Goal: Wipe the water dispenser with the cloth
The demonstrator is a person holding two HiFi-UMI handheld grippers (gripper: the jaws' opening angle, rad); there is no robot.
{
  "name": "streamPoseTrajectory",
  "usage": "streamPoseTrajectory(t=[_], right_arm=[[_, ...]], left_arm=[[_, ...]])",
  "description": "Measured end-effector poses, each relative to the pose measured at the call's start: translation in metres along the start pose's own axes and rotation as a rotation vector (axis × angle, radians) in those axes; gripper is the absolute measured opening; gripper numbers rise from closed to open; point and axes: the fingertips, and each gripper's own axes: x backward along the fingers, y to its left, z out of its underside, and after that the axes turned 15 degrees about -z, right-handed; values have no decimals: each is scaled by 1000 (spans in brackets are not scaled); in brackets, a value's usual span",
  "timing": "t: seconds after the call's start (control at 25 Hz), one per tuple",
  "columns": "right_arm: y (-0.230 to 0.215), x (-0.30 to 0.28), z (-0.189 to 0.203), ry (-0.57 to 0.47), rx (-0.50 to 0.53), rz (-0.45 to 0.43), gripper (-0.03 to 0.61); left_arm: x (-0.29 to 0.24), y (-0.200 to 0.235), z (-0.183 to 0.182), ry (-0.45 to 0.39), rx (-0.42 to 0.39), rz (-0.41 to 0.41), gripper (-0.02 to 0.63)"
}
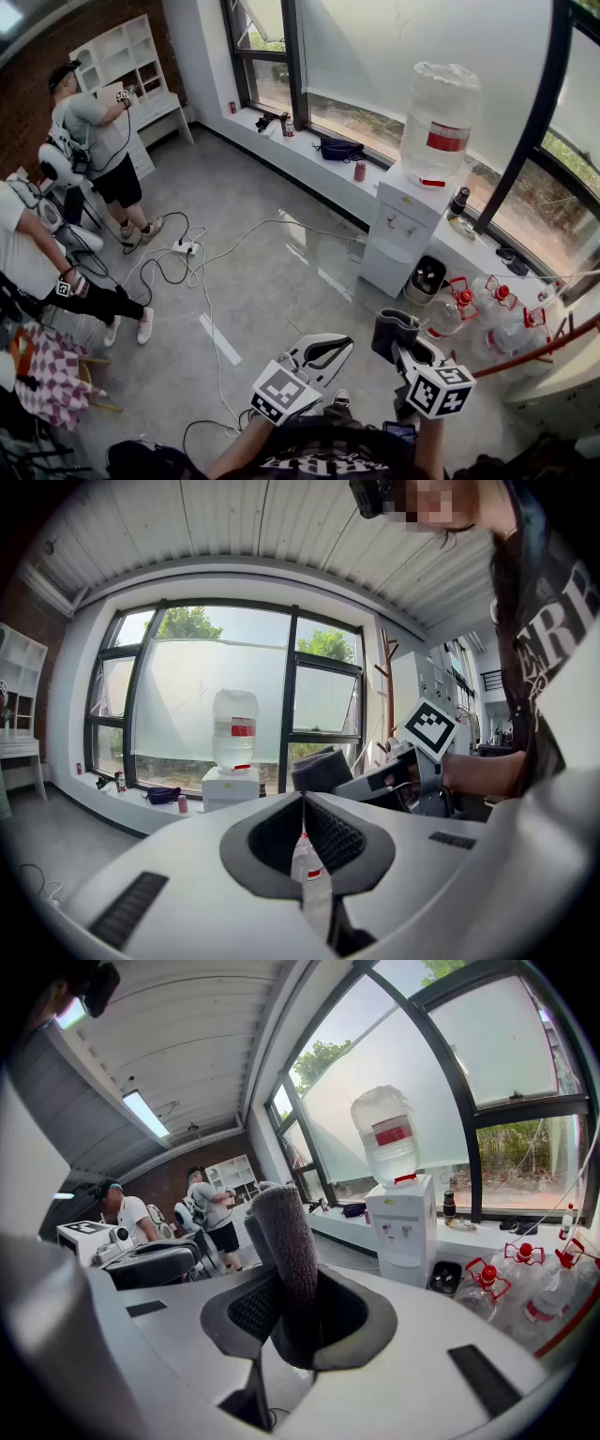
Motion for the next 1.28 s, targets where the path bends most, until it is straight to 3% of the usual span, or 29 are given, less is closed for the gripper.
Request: streamPoseTrajectory(t=[0.72,1.28], right_arm=[[-51,-20,-21,30,4,2,101],[-103,-44,-50,35,-5,-67,101]], left_arm=[[-59,12,1,32,27,2,17],[-118,21,-10,45,5,-51,17]])
